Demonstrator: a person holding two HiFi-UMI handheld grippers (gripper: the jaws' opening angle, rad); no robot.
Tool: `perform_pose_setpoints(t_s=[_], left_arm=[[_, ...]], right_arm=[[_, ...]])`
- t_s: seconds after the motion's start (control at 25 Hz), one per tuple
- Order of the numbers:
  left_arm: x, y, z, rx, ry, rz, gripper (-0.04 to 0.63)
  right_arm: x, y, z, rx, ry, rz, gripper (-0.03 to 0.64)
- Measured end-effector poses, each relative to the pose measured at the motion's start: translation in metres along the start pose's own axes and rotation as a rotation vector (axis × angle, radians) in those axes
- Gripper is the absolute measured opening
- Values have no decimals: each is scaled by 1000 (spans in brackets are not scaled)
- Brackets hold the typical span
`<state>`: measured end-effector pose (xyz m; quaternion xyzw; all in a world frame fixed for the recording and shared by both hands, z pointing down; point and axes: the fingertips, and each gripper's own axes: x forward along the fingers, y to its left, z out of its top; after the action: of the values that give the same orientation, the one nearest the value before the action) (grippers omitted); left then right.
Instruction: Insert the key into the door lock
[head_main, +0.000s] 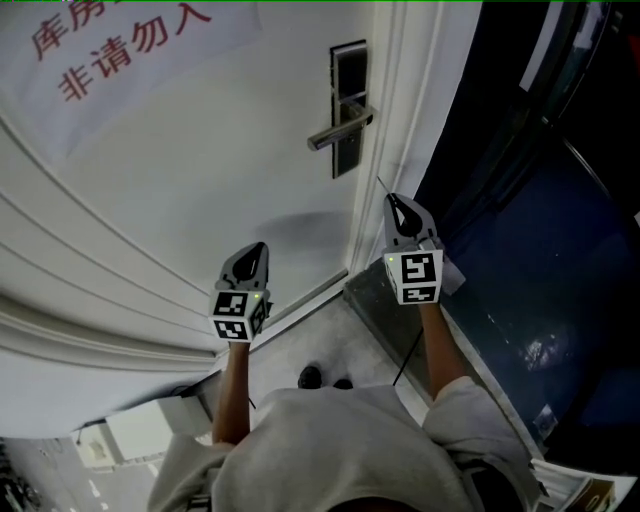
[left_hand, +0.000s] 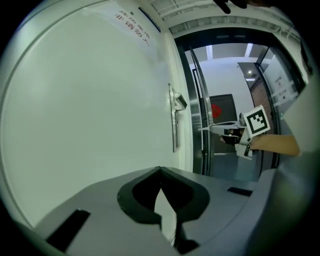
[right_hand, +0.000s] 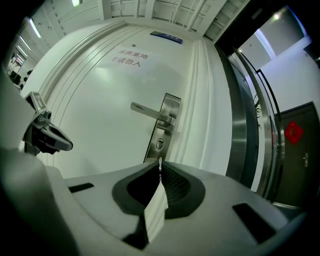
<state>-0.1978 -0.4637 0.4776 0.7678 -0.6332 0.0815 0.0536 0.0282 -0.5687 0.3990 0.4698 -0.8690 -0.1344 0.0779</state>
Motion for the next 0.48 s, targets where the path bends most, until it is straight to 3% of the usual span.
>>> perform_pose_setpoints(t_s=[0.28,0.48], left_arm=[[-5,15,-3,-13,-2,28,17],[0,15,-6,-16,1,11,17]], right_arm=[[25,10,12,-56,-16,37,29],[40,10,22,-178,-18,39,29]])
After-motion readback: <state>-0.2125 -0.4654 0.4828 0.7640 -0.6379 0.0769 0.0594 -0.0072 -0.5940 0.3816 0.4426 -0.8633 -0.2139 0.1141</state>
